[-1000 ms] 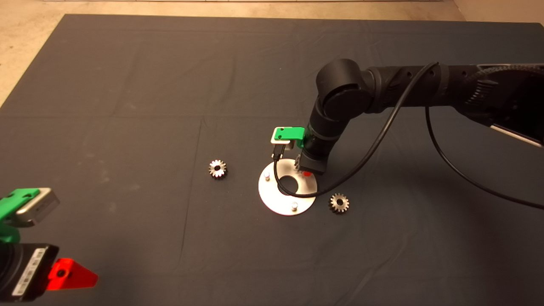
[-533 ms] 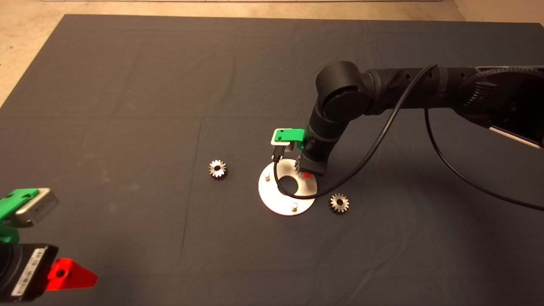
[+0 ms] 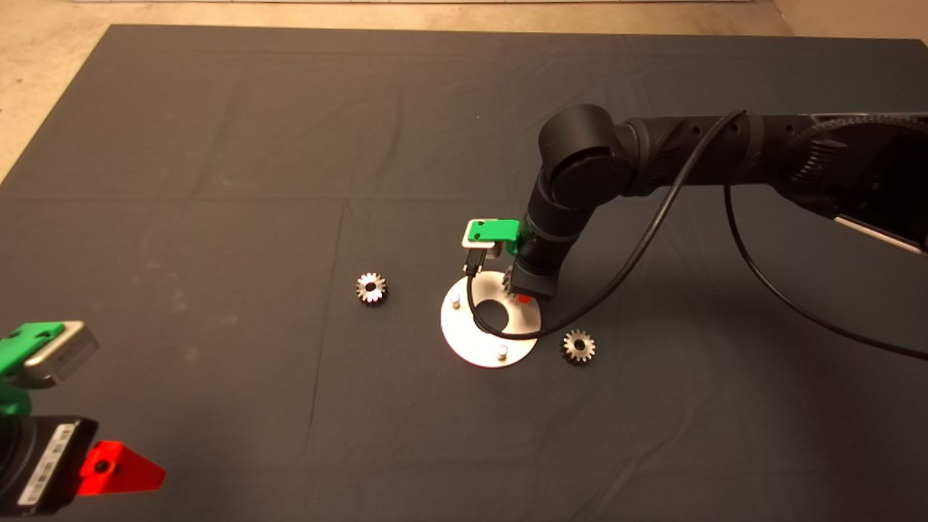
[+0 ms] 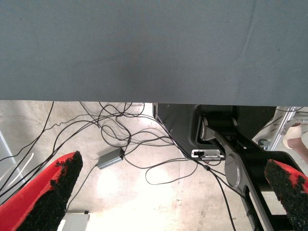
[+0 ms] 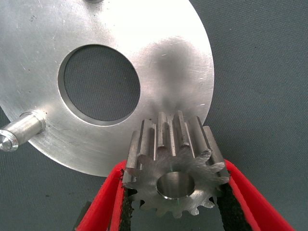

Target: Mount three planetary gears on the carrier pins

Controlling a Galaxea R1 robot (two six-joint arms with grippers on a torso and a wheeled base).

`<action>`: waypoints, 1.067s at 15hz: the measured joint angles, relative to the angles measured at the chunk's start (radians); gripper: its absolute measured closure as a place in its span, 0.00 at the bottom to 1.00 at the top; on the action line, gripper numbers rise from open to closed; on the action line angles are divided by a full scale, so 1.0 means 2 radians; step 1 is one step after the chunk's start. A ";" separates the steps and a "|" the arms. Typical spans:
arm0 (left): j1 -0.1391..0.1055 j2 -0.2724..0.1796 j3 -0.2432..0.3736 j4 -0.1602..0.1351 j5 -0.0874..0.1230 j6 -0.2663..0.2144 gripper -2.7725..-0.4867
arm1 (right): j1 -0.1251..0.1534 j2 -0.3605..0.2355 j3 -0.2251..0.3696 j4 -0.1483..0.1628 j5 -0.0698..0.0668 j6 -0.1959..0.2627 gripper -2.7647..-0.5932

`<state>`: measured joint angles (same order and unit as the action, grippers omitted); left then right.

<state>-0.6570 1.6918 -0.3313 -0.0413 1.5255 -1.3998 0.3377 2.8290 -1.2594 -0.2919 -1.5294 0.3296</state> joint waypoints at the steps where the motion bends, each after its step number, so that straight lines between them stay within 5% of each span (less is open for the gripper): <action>1: 0.000 0.000 0.000 0.000 0.000 0.000 0.01 | 0.000 0.000 0.000 0.000 0.000 0.000 0.79; 16: 0.000 -0.002 0.000 0.000 0.000 0.000 0.01 | 0.000 0.000 0.002 -0.005 0.001 0.002 0.79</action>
<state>-0.6570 1.6870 -0.3313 -0.0413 1.5254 -1.3998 0.3370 2.8283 -1.2560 -0.3029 -1.5283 0.3338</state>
